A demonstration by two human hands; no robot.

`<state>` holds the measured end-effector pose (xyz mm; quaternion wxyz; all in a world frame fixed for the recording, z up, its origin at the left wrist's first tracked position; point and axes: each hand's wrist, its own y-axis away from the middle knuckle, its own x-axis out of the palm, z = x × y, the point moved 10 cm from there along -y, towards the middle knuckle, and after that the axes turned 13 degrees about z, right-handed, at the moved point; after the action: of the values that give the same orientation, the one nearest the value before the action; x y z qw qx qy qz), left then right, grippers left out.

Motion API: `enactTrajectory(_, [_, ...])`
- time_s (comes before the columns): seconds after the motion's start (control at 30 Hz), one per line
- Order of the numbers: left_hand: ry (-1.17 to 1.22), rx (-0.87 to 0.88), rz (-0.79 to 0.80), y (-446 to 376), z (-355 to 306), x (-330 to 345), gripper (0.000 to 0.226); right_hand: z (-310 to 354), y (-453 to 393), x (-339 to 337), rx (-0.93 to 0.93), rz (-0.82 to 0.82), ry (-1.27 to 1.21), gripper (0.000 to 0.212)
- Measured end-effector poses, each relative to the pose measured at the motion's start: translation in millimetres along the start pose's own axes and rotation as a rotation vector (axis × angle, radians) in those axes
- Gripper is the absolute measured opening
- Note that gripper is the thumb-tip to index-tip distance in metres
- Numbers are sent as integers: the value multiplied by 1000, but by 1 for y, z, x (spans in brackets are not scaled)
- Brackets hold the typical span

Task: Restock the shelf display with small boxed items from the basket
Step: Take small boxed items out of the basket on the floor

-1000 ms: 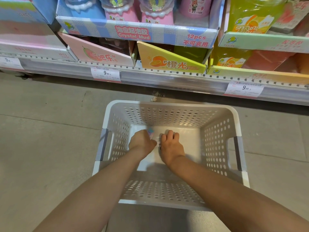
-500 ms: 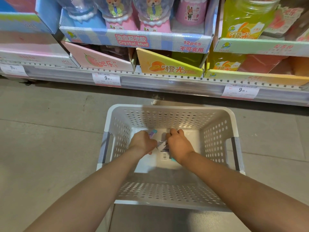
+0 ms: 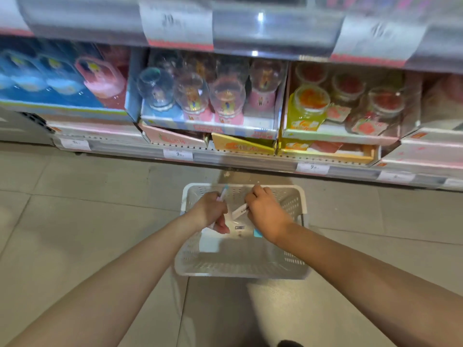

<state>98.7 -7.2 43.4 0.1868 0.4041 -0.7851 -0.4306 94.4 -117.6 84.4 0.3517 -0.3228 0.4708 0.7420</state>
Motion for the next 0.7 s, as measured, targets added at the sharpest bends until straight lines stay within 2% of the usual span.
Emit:
enactTrajectory(0.07, [45, 50, -5, 36, -23, -3, 20, 18, 22, -33, -12, -14, -5, 27])
enactTrajectory(0.17, [-12, 169, -47, 97, -66, -11, 26, 46, 57, -83, -30, -35, -25, 27])
enactTrajectory(0.27, [50, 196, -33, 161, -95, -13, 27, 78, 96, -135, -60, -69, -28, 26])
enactTrajectory(0.4, [285, 187, 53, 250, -129, -8, 28, 121, 151, -218, -91, -175, -45, 20])
enactTrajectory(0.5, [374, 207, 121, 326, -168, -5, 27, 159, 195, -289, -120, -230, -75, 15])
enactTrajectory(0.63, [348, 249, 230, 433, -230, -2, 31, 216, 259, -387, -196, -318, -80, 19])
enactTrajectory(0.7, [318, 274, 258, 481, -257, -3, 35, 243, 289, -427, -231, -349, -74, 13])
